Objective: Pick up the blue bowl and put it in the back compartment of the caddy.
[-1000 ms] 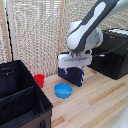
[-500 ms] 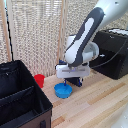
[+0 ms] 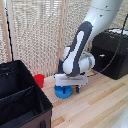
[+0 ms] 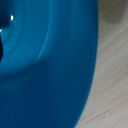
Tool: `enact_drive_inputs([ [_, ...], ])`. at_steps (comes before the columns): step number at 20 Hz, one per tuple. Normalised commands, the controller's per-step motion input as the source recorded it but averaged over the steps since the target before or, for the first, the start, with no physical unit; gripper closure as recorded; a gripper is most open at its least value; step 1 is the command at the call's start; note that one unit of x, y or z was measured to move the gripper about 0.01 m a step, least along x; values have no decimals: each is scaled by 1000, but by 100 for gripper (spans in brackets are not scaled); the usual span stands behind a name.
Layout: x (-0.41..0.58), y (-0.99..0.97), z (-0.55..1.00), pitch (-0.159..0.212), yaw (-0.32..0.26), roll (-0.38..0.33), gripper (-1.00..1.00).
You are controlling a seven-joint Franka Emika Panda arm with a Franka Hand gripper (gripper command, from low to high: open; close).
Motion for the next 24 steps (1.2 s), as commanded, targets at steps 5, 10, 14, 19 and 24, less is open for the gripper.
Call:
enact_drive_inputs([
  [5, 5, 0, 0, 0, 11, 0, 100],
  [10, -1, 0, 56, 0, -1, 0, 100],
  [14, 9, 0, 449, 10, -13, 8, 100],
  [19, 205, 0, 894, 111, 9, 19, 100],
  [24, 382, 98, 952, 122, 96, 0, 100],
])
